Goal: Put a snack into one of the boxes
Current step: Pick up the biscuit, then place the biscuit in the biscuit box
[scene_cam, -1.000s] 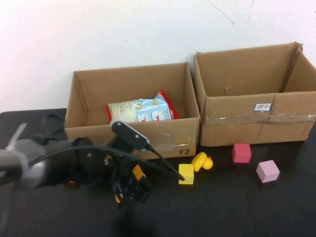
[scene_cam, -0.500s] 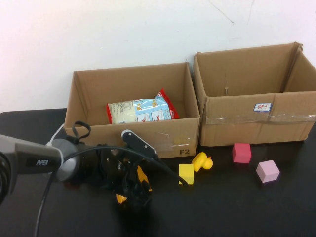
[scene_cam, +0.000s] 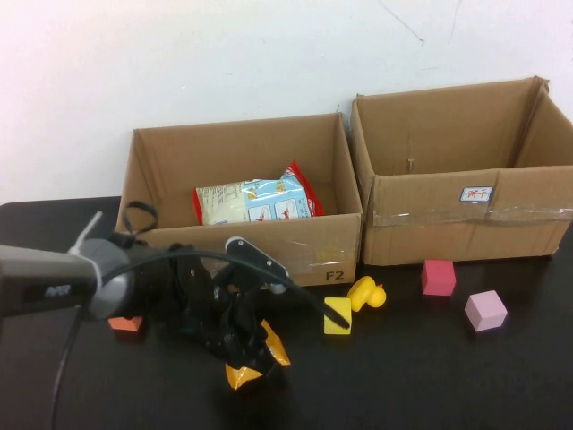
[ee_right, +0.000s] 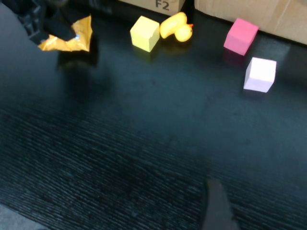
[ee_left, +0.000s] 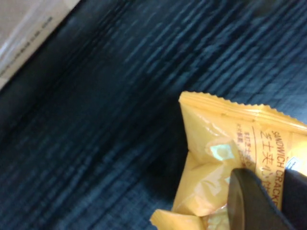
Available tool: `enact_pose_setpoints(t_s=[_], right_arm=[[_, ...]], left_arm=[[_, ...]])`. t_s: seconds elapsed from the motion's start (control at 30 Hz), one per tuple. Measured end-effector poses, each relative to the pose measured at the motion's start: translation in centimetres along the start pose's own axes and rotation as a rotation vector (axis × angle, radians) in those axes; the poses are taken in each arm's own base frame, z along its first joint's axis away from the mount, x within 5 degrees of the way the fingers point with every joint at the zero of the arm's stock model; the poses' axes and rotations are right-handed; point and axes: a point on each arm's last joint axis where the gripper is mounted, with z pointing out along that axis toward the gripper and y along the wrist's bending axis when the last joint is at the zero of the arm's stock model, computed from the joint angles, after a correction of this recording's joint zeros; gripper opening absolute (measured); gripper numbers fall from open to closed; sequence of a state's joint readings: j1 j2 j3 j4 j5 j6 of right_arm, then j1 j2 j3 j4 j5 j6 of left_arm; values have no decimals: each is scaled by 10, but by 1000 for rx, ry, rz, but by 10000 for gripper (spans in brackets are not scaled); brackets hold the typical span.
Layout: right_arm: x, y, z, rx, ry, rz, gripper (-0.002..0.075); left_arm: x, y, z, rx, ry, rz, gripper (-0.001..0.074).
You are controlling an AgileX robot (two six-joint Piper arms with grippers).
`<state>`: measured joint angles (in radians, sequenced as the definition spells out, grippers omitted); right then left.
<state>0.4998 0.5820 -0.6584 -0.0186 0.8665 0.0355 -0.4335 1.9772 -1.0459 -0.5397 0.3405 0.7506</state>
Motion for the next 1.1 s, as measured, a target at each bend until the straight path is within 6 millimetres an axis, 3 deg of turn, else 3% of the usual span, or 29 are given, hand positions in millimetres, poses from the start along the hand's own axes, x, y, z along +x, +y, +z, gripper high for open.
enact_pose_setpoints(t_s=[0.17,0.27,0.4,0.5,0.57,0.6,0.7,0.8,0.83,0.93,1.0,1.03,1.1], right_arm=[[0,0,0,0,0,0,381],[0,0,0,0,0,0,381],[0,0,0,0,0,-1,381],[0,0,0,1,-2,7,381],[-2,0,0,0,-23,25,381],[-5,0,0,-1,-52,39,381],[-8,0,0,-4,-84,45,381],[-8,0,0,-2,-90,47,381],[-8,0,0,1,-90,44,381],[-7,-2,0,18,-83,32,381],[-5,-3,0,30,-58,24,381],[-4,-4,0,39,-46,18,381],[-1,-5,0,58,-12,7,380]], left_arm=[[-15,-14,-37,114,-8,-58,94],[-41,-23,-68,215,-74,-97,94],[-100,-32,-117,303,-285,-103,94],[-147,-38,-155,275,-481,-35,93],[-173,-43,-170,252,-595,-5,93],[-199,-47,-177,223,-700,16,93],[-225,-49,-166,175,-789,54,93],[-240,-43,-135,121,-805,102,127],[-242,-40,-125,103,-803,116,169],[-246,-31,-90,60,-788,117,425],[-245,-27,-73,33,-759,131,555],[-244,-26,-68,23,-739,145,578],[-240,-25,-71,-4,-641,203,531]])
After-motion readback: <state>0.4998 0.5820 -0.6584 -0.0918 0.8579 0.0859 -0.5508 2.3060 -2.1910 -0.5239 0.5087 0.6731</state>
